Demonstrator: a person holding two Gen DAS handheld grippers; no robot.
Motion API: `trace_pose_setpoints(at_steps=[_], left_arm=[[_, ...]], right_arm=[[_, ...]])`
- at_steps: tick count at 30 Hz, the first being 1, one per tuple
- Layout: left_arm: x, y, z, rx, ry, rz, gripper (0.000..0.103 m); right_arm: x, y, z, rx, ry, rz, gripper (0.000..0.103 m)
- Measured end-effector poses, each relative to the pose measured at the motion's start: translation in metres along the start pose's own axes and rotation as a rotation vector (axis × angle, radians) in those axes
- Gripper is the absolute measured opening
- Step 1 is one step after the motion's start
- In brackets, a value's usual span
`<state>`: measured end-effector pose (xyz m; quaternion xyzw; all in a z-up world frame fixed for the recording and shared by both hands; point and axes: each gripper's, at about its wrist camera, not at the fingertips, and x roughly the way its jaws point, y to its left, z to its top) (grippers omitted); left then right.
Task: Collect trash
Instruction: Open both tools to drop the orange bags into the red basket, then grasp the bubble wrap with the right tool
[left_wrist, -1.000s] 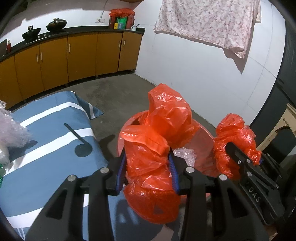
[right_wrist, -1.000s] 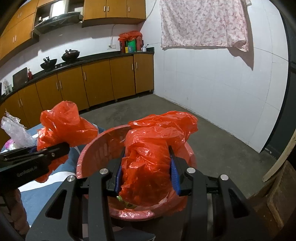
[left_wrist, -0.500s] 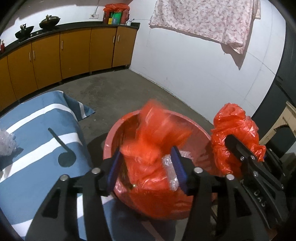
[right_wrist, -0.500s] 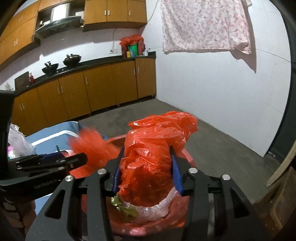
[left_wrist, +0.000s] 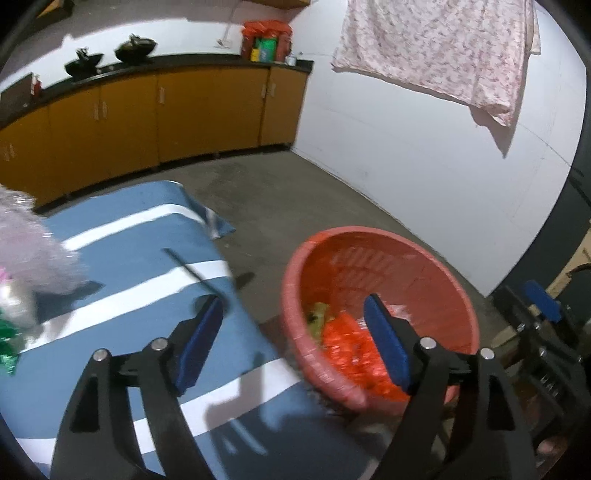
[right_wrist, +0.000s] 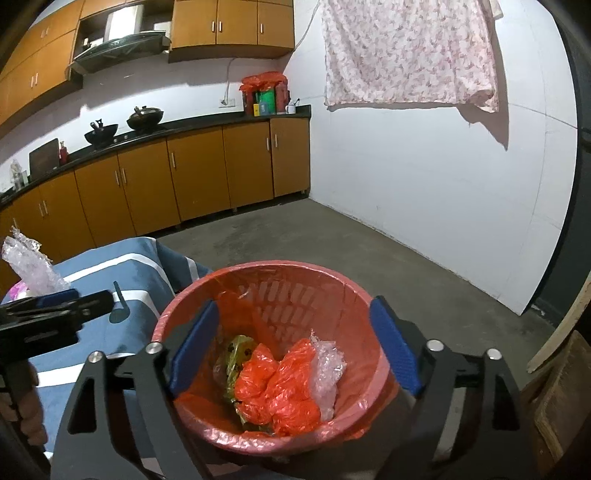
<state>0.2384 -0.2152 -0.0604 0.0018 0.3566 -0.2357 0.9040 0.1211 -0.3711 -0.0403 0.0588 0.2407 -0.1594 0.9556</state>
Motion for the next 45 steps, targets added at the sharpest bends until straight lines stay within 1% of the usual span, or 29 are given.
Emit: trace_pose_setpoints(at_steps=[5,7,10,15,18,21,22,23,25,27,28,33,34,38,42,44,45], left_arm=[[-0.032,0.028,-0.019,0.011,-0.044,0.092,0.083],[-0.045,0.044,-0.026,-0.008,-0.056,0.125,0.083],[-0.064,0.071,-0.035,-0.053,-0.075,0.180,0.083],[-0.097,0.125,-0.054,-0.118,-0.101,0.304,0.083],[-0.121,0.167,-0.069,-0.172,-0.120,0.413,0.083],[-0.143,0.208,-0.083,-0.225,-0.134,0.491,0.083],[-0.153,0.224,-0.088,-0.250,-0.141,0.526,0.083],[-0.159,0.232,-0.091,-0.262,-0.145,0.543,0.083],[-0.174,0.254,-0.099,-0.289,-0.155,0.592,0.084],[-0.185,0.270,-0.105,-0.304,-0.160,0.626,0.084],[-0.190,0.278,-0.107,-0.311,-0.163,0.641,0.084],[-0.209,0.306,-0.116,-0.355,-0.179,0.677,0.085],[-0.212,0.312,-0.117,-0.368,-0.183,0.680,0.085],[-0.215,0.322,-0.119,-0.386,-0.191,0.679,0.085],[-0.210,0.329,-0.116,-0.386,-0.194,0.668,0.085],[-0.206,0.330,-0.113,-0.388,-0.193,0.656,0.085],[-0.204,0.331,-0.113,-0.388,-0.192,0.651,0.085]], right_arm=[[-0.001,0.019,0.000,-0.015,0.009,0.041,0.085],[-0.002,0.030,0.000,-0.028,0.014,0.067,0.085],[-0.005,0.057,0.002,-0.055,0.018,0.132,0.083],[-0.005,0.125,0.007,-0.144,0.018,0.264,0.080],[-0.006,0.173,0.007,-0.190,0.013,0.354,0.080],[-0.005,0.221,0.008,-0.244,0.005,0.431,0.080],[-0.005,0.233,0.008,-0.259,0.002,0.445,0.080],[-0.003,0.252,0.008,-0.281,-0.004,0.463,0.080],[0.000,0.276,0.008,-0.301,-0.010,0.484,0.080],[0.006,0.301,0.007,-0.308,-0.002,0.511,0.081],[0.010,0.308,0.007,-0.308,0.001,0.516,0.082],[0.035,0.346,0.008,-0.307,0.028,0.529,0.086],[0.037,0.348,0.006,-0.310,0.029,0.529,0.086],[0.040,0.363,0.007,-0.343,-0.006,0.505,0.088],[0.042,0.367,0.008,-0.365,-0.033,0.486,0.089],[0.045,0.369,0.009,-0.374,-0.027,0.496,0.084],[0.047,0.371,0.009,-0.377,-0.020,0.504,0.070]])
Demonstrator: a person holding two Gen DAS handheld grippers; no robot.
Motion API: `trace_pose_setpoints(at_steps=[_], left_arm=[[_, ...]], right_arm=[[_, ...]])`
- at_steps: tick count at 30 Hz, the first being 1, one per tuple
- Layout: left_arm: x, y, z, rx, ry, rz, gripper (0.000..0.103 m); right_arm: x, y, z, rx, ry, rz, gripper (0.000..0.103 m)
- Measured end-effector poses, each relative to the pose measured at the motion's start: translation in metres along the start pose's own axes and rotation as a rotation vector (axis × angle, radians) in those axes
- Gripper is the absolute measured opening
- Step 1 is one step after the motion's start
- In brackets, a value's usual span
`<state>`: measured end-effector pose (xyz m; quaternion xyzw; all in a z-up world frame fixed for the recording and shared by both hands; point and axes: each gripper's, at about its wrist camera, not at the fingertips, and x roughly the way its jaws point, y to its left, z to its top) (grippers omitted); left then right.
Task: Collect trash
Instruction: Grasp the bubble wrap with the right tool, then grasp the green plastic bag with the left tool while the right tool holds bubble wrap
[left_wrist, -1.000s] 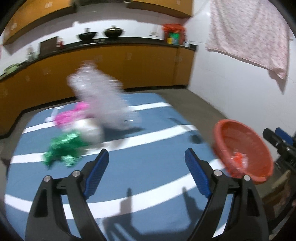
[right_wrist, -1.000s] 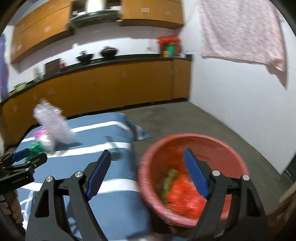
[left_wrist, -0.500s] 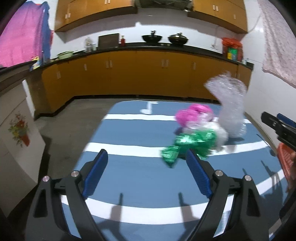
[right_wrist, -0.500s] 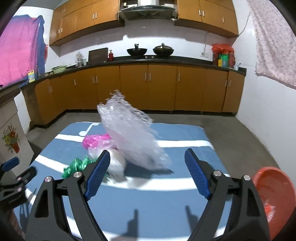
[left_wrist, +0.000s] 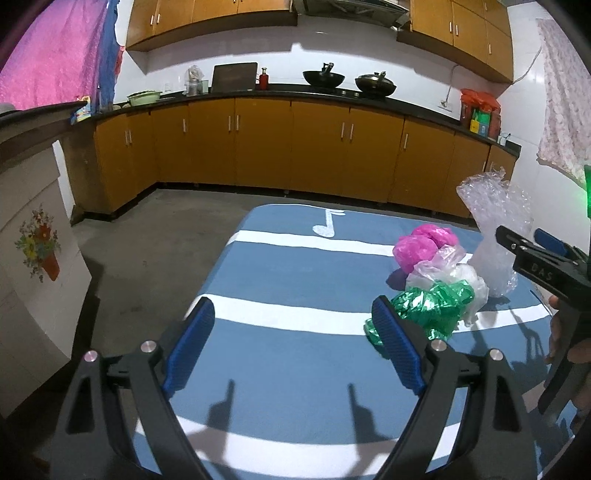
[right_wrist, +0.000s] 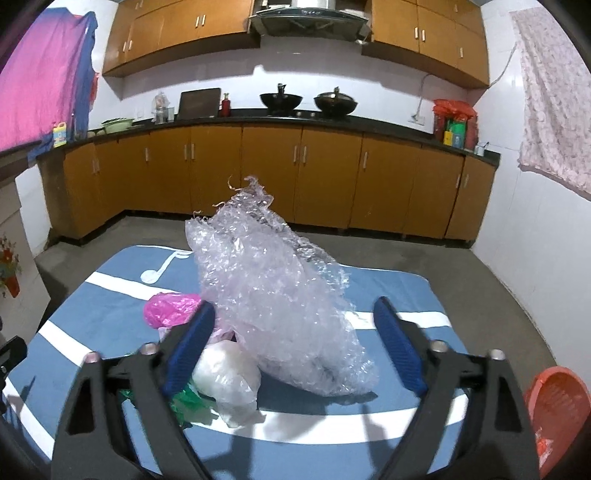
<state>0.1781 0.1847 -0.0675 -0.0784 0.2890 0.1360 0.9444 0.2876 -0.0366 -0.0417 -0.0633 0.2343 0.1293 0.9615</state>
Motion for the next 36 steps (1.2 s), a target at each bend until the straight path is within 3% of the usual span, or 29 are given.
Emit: trace_pose_setpoints(at_steps=[4,7,16,20,23,31,36], left_arm=[[0.005,-0.012,0.002,0.013,0.005,-0.026,0.085],[0.009,-0.024,0.002,0.037,0.009,-0.042,0.085],[0.023,-0.054,0.002,0.088,0.044,-0.104,0.085],[0.036,-0.067,0.002,0.121,0.070,-0.130,0.085],[0.046,-0.080,0.001,0.151,0.097,-0.156,0.078],[0.080,-0.103,0.004,0.200,0.184,-0.213,0.078],[0.094,-0.105,0.003,0.203,0.236,-0.256,0.055]], right_arm=[[0.007,-0.002,-0.001,-0.005,0.045,0.044,0.023],[0.004,-0.002,-0.005,-0.009,0.045,0.045,0.008],[-0.026,-0.027,-0.006,0.055,0.038,0.053,0.005],[-0.042,-0.047,-0.008,0.074,0.031,0.003,0.005],[-0.050,-0.063,-0.011,0.088,0.035,-0.037,0.005],[-0.059,-0.088,-0.025,0.117,0.073,-0.086,0.005],[-0.062,-0.091,-0.030,0.129,0.084,-0.090,0.005]])
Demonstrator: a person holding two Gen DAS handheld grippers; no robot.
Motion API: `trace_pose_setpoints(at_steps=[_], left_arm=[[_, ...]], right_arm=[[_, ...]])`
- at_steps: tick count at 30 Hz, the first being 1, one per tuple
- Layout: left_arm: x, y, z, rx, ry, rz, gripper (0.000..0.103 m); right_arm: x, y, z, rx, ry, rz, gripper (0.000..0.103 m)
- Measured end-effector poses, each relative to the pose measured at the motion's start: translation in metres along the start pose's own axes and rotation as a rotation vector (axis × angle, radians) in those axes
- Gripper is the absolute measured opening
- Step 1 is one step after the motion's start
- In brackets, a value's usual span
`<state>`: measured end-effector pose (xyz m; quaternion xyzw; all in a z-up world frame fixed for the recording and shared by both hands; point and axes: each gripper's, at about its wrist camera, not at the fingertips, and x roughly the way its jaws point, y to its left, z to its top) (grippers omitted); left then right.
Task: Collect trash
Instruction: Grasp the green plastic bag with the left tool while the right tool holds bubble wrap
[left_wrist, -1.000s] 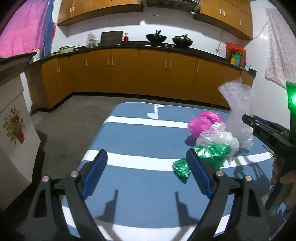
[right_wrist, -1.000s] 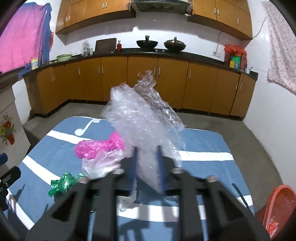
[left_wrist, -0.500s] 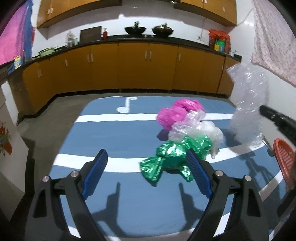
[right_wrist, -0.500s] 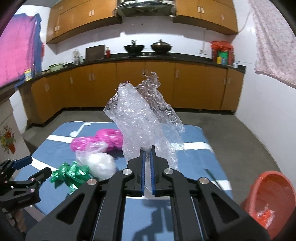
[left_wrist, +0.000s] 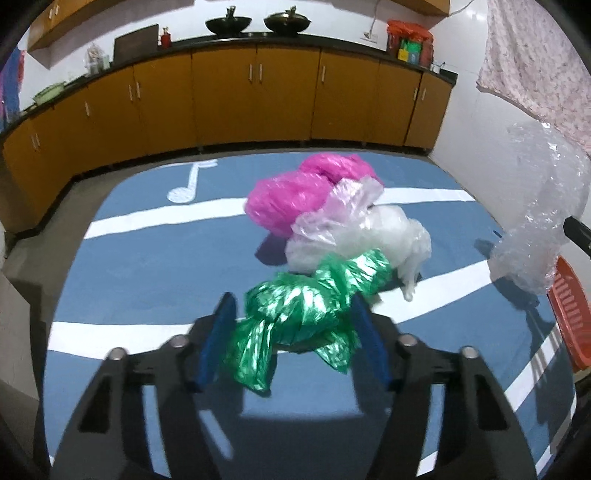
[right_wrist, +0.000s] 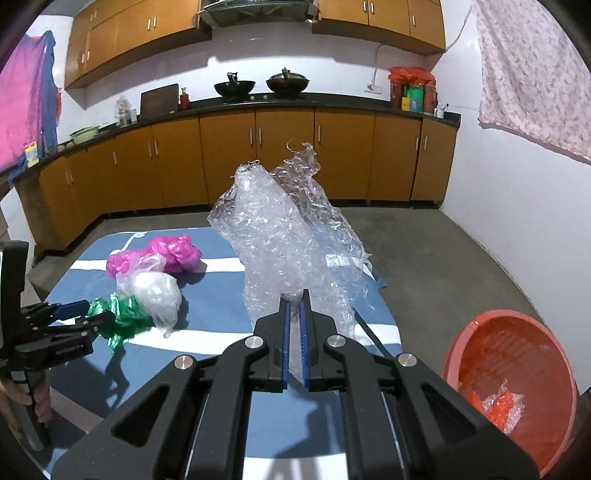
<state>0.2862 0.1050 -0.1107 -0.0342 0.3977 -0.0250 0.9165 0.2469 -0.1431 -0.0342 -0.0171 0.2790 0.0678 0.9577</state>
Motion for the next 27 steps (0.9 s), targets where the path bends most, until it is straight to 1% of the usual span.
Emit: trace_pose_setpoints(at_steps=[4,7,14,15,16,18,21,27], left_arm=[[-0.001,-0.001,-0.002,0.006,-0.002,-0.005,0.043],[-0.010,-0.001,-0.007,0.008,-0.008,-0.018,0.038],[-0.041,-0.006,-0.020,0.030,-0.039,-0.048,0.034],[-0.046,-0.007,-0.021,0.031,-0.044,-0.054,0.015],[-0.051,-0.010,-0.022,0.035,-0.041,-0.063,0.007],[-0.059,-0.015,-0.022,0.033,-0.049,-0.084,0.007],[-0.069,-0.029,-0.022,0.065,-0.069,-0.078,0.002],[-0.068,-0.034,-0.033,0.060,-0.035,-0.073,0.002]], right_arm=[[-0.005,-0.002,-0.005,0.011,0.005,0.006,0.005],[-0.014,-0.005,-0.007,0.028,0.005,0.011,0.005],[-0.039,-0.013,-0.018,0.061,-0.006,0.001,0.005],[-0.043,-0.015,-0.019,0.065,-0.008,-0.003,0.005],[-0.047,-0.017,-0.020,0.070,-0.011,-0.008,0.005],[-0.054,-0.021,-0.022,0.076,-0.014,-0.017,0.005],[-0.064,-0.027,-0.025,0.098,-0.015,-0.035,0.005],[-0.080,-0.033,-0.035,0.107,-0.021,-0.044,0.005]])
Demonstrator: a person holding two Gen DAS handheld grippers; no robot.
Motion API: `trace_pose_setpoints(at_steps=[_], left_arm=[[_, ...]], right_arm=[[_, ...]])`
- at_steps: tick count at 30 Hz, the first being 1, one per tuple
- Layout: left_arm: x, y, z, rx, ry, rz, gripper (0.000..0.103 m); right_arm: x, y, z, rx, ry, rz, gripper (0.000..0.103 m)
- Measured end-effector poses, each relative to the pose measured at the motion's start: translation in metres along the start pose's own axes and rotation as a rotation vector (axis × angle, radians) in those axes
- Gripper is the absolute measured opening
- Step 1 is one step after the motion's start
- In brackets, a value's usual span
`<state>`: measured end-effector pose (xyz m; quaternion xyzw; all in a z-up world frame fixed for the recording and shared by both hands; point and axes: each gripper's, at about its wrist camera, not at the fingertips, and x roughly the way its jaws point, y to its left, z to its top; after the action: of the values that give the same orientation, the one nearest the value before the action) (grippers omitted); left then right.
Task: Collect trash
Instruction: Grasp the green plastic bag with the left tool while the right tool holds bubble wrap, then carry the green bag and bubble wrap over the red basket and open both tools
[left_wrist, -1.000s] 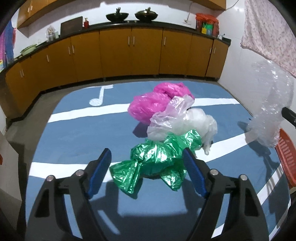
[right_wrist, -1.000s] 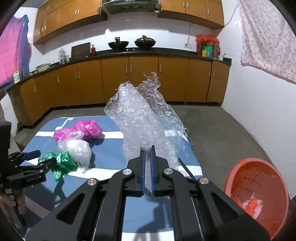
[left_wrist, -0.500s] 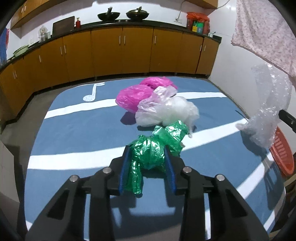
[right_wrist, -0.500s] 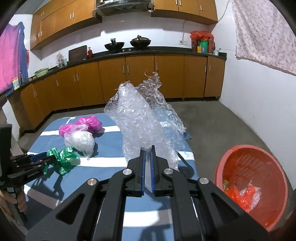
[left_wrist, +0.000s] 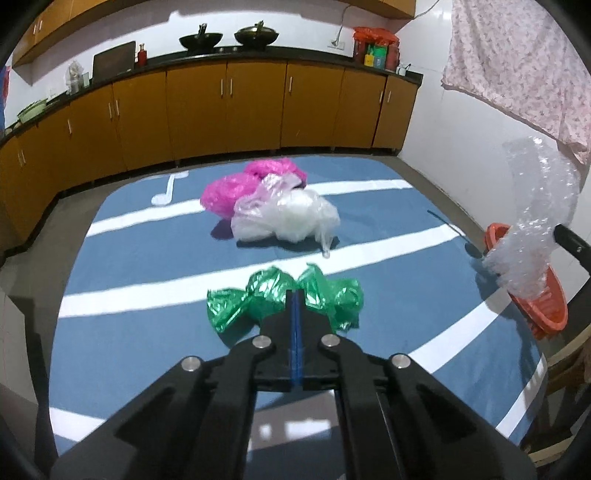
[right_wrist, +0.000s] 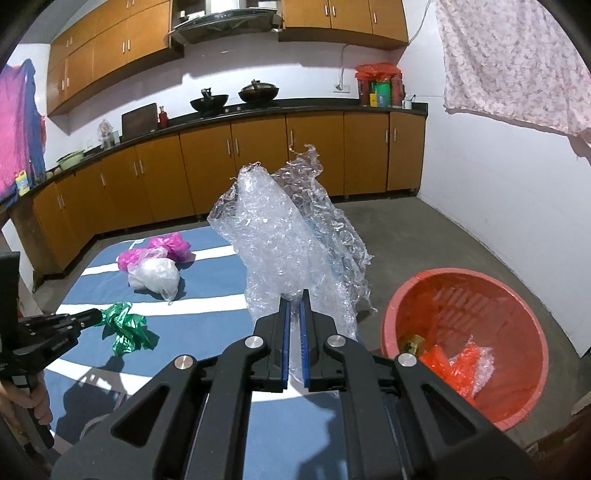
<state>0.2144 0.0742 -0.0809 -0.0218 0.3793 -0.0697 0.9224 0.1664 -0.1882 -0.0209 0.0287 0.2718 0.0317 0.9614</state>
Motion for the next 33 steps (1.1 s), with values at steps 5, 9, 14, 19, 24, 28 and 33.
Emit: trace_pose_setpoints(at_steps=[5,9,14,19,24,28,33], left_arm=[[-0.003,0.008,-0.002,-0.049,-0.029,0.045,0.060],[0.005,0.006,0.008,-0.038,-0.032,0.066,0.064],[0.043,0.005,0.006,-0.015,0.062,0.074,0.064],[0.051,0.005,0.000,-0.010,0.078,0.044,0.037],[0.040,0.000,0.003,-0.001,0.054,0.038,0.027],[0.019,-0.016,0.011,0.011,0.003,0.007,0.026],[-0.008,-0.050,0.025,0.033,-0.051,-0.066,0.027]], right_arm=[[-0.001,-0.004,-0.003,0.014,0.005,0.001,0.005],[0.002,-0.010,-0.008,0.026,0.017,-0.003,0.005],[0.003,-0.015,-0.012,0.032,0.030,-0.011,0.005],[0.003,-0.021,-0.011,0.042,0.033,-0.023,0.005],[-0.006,-0.023,-0.011,0.040,0.021,-0.026,0.005],[-0.017,-0.029,-0.010,0.049,0.005,-0.037,0.005],[-0.037,-0.049,-0.010,0.082,-0.026,-0.069,0.005]])
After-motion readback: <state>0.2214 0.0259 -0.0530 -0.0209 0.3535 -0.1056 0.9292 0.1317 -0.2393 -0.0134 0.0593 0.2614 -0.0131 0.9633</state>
